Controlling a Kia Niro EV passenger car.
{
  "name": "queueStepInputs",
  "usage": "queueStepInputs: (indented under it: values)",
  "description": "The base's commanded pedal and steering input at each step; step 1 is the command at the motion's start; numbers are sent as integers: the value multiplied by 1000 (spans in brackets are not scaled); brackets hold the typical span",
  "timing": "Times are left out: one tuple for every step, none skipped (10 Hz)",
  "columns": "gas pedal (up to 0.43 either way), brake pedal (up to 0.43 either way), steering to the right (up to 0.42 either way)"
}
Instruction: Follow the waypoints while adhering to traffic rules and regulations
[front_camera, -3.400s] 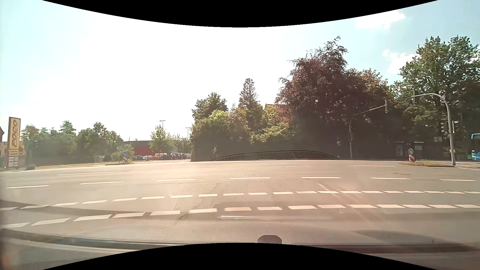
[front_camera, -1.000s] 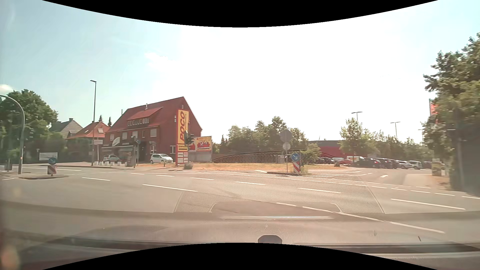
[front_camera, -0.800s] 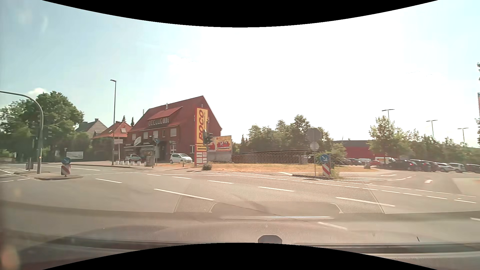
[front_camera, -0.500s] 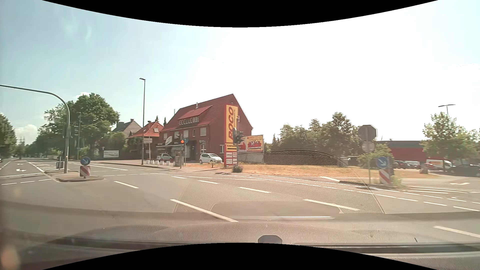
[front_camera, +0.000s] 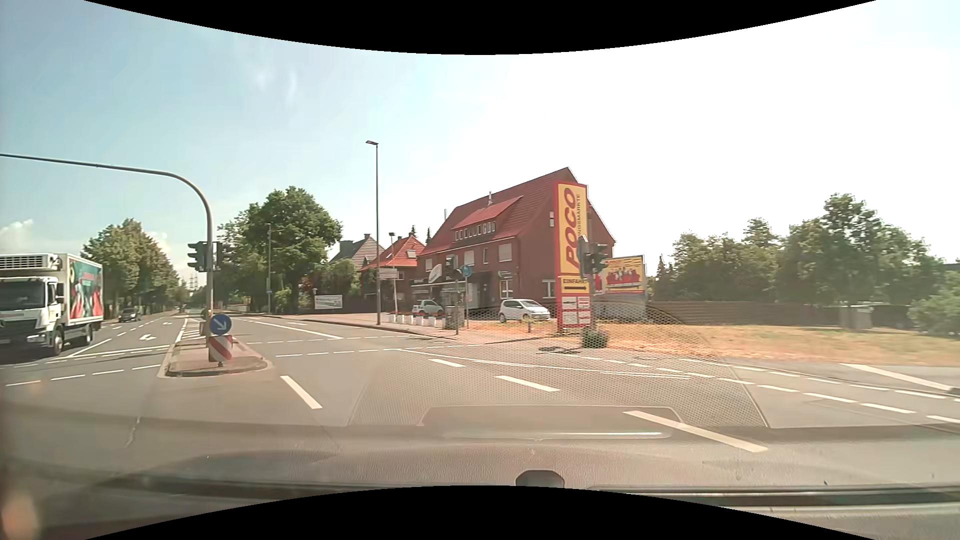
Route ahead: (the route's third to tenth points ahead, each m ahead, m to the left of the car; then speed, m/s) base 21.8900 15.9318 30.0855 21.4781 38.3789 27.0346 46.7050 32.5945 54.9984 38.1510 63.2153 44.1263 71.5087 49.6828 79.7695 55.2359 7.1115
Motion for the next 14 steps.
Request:
queueStepInputs:
  values:
    - [157, 12, -277]
    - [169, 12, -271]
    - [177, 12, -265]
    - [209, 12, -256]
    - [220, 12, -242]
    - [240, 12, -225]
    - [248, 12, -206]
    - [280, 12, -185]
    - [287, 12, -166]
    - [287, 12, -153]
    - [287, 12, -139]
    - [287, 12, -121]
    - [287, 12, -106]
    - [287, 12, -97]
